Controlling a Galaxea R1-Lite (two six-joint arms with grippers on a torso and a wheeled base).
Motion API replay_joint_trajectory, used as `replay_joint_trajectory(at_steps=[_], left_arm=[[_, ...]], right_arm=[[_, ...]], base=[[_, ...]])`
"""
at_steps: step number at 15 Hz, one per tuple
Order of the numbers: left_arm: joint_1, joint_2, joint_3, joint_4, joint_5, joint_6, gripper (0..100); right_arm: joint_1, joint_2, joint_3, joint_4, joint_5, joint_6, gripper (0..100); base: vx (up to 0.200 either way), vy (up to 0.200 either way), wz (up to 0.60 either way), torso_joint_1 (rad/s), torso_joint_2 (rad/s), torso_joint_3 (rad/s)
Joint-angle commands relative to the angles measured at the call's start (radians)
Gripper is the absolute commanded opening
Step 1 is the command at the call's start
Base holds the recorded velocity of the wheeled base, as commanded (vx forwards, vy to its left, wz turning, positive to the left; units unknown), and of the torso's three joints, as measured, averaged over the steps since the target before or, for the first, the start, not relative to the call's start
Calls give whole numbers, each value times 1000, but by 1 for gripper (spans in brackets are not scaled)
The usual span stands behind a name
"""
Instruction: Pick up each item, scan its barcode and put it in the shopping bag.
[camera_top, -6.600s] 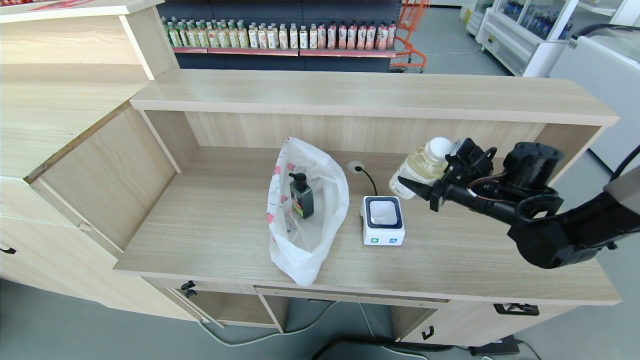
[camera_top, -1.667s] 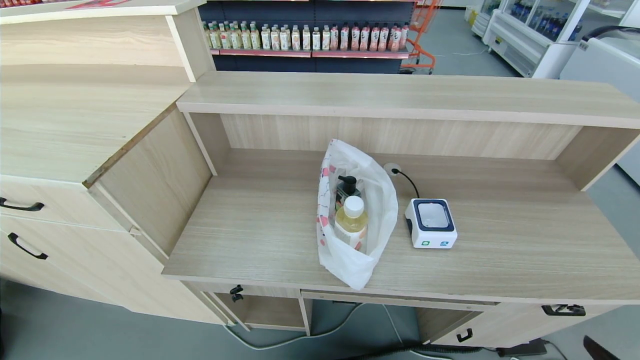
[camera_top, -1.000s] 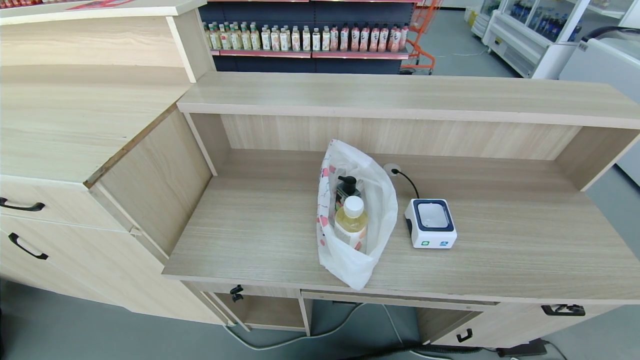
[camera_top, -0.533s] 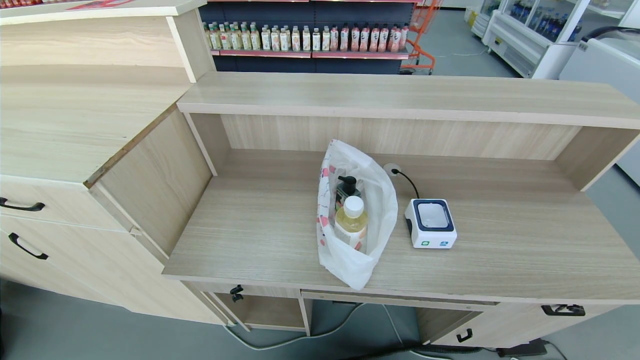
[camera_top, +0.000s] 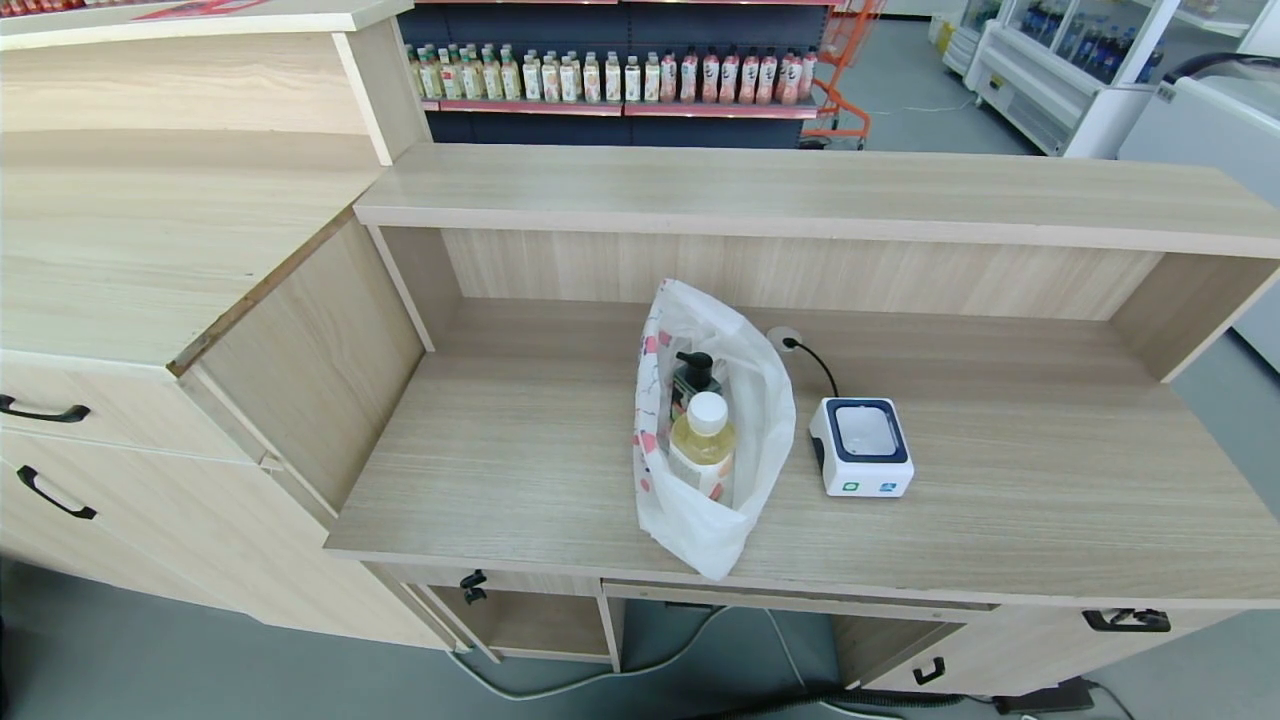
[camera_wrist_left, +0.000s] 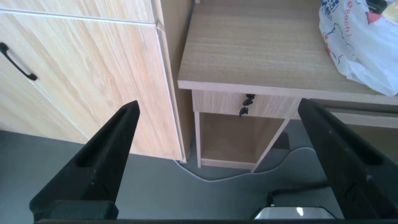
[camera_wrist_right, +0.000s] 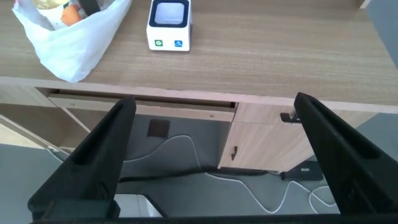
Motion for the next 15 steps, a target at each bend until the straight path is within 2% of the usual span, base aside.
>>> replay_joint_trajectory(at_steps=[1,4,11,14,15], left_arm=[[0,0,0,0,0,2,100],[0,0,0,0,0,4,100],[0,0,0,-2,1,41,100],[0,0,0,-2,1,33,100],[0,0,0,0,3,16,100]], right_arm=[[0,4,0,0,0,-3,100],[0,4,2,0,0,-3,100],[0,4,0,1,0,-5,100],[0,4,0,1,0,-5,100],[0,4,0,1,0,-5,100]], base=[[0,-200,0,2,2,7],[0,-200,0,2,-1,-1],[0,-200,0,4,0,3],[0,-200,0,1,5,-1],[0,-200,0,12,2,2]])
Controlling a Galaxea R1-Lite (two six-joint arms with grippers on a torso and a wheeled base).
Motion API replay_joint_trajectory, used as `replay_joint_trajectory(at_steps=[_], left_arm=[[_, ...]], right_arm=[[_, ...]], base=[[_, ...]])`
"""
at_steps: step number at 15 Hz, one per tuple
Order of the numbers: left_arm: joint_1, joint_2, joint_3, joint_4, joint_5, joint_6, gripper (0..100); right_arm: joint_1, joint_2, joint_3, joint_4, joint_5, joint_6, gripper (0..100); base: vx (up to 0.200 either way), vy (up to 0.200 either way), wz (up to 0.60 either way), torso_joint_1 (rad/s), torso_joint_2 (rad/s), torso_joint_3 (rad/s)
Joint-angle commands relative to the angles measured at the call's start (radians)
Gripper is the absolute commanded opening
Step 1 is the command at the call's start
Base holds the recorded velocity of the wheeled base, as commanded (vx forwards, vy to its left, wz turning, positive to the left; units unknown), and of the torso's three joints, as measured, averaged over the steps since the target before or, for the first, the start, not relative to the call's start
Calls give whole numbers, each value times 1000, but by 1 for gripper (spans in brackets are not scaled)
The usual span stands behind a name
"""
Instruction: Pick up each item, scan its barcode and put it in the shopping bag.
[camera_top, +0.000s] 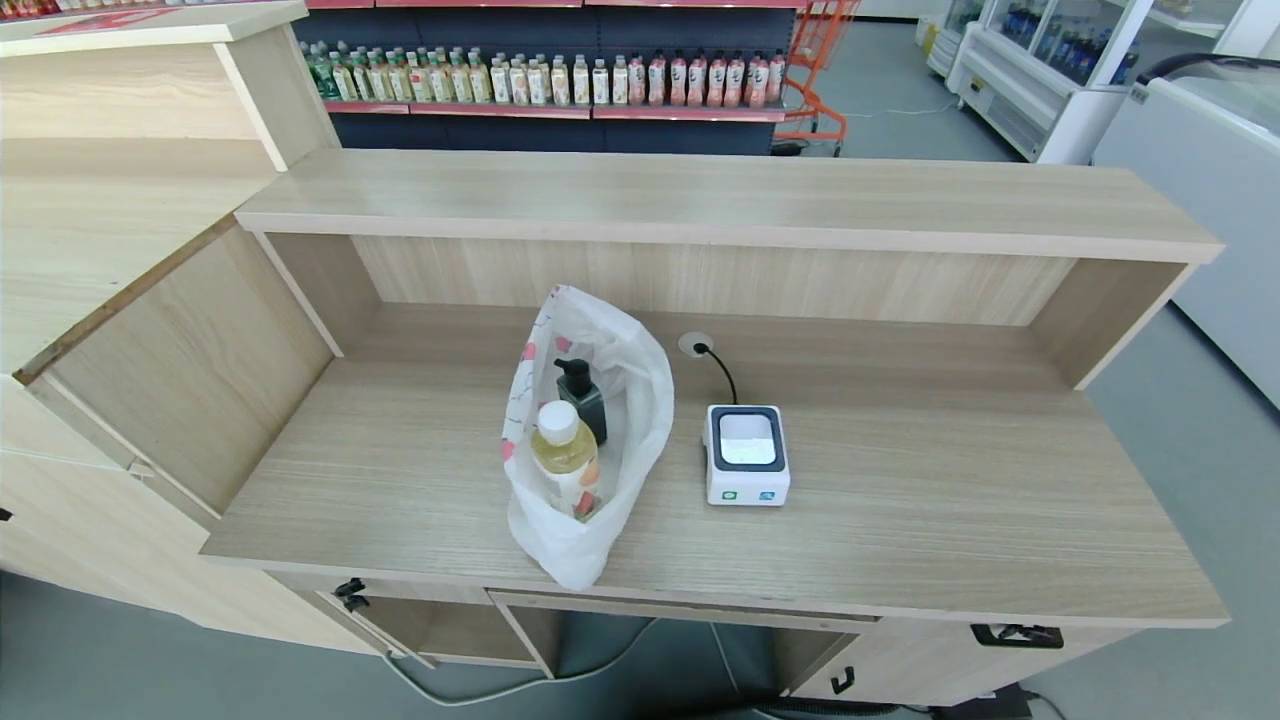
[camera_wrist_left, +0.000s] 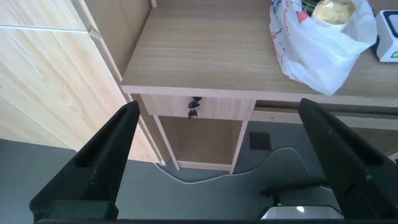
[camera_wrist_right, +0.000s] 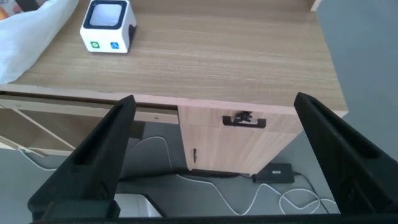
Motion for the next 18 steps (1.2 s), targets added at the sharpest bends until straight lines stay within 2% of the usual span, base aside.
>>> replay_joint_trajectory(at_steps=[1,3,13,17,18], left_arm=[[0,0,0,1,0,-16,100],[0,0,0,1,0,-11,100],[0,13,0,1,-2,-9,100],[0,0,0,1,0,-17,100],[0,0,0,1,0,-17,100]], right_arm=[[0,3,0,0,0,0,100],[0,3,0,0,0,0,100],[0,3,0,0,0,-11,100],[0,3,0,0,0,0,100],[0,3,0,0,0,2,0]], base=[[0,0,0,0,0,0],[0,0,0,0,0,0],[200,0,0,5,1,3],[0,0,0,0,0,0],[0,0,0,0,0,0]])
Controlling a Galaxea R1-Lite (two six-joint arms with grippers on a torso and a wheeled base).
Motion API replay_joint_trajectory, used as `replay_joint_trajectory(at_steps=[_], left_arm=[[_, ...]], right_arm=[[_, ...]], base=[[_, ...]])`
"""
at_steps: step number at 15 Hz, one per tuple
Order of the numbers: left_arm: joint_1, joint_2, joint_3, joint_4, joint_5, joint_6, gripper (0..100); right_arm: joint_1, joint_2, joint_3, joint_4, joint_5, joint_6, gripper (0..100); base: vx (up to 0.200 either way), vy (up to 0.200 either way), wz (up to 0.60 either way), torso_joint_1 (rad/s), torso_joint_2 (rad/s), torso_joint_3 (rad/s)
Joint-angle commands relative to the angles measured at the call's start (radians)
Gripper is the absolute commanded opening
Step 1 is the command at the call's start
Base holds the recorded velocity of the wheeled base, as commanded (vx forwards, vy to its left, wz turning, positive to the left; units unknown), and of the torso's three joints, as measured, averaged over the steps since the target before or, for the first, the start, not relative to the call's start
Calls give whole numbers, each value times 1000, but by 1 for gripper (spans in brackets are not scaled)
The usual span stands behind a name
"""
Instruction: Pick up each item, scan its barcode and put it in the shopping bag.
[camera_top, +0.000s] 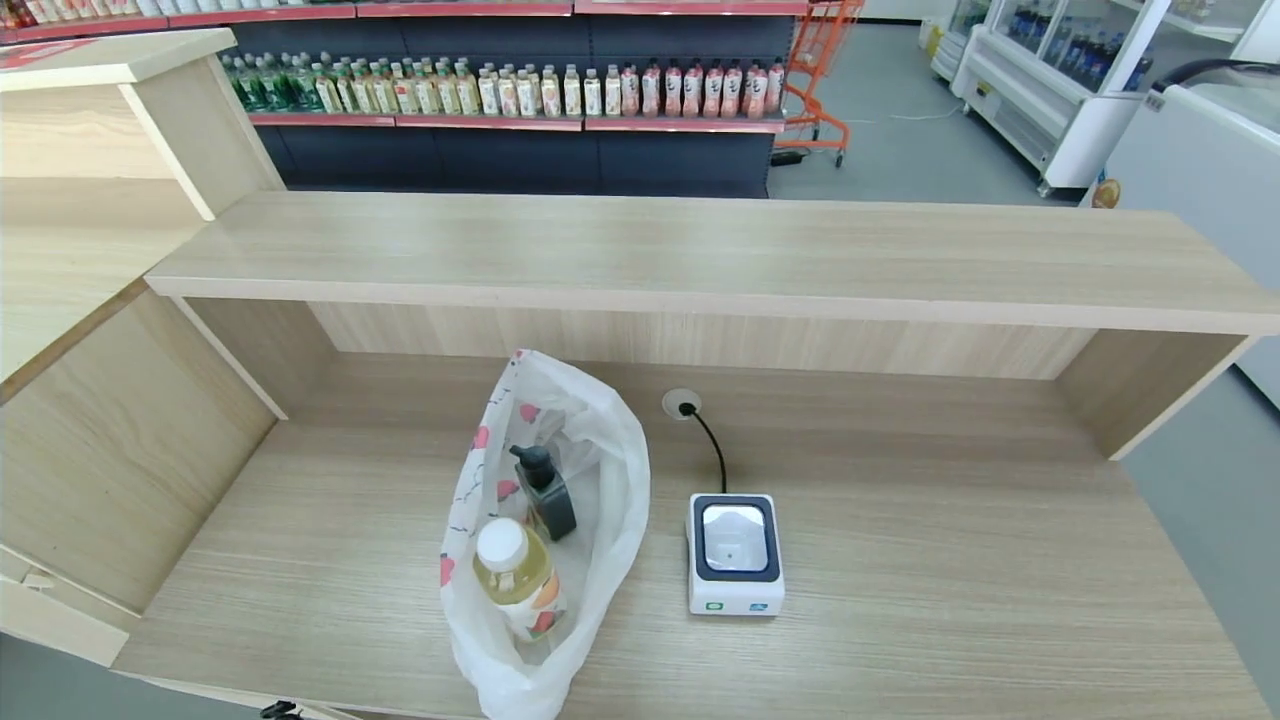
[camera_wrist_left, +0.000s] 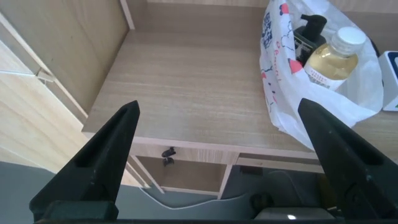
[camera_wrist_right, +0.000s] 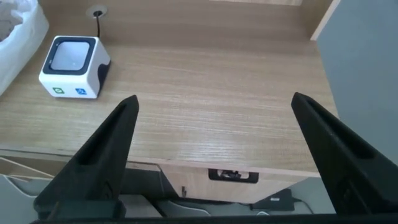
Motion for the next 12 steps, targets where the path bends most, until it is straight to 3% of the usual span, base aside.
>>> replay_joint_trajectory(at_steps=[1,12], left_arm=[[0,-2,0,0,1,-1,100],[0,-2,0,0,1,-1,100]], right_arm=[[-1,2,0,0,0,-1,0],[-1,2,0,0,0,-3,0]], base=[[0,0,0,0,0,0],[0,0,0,0,0,0]])
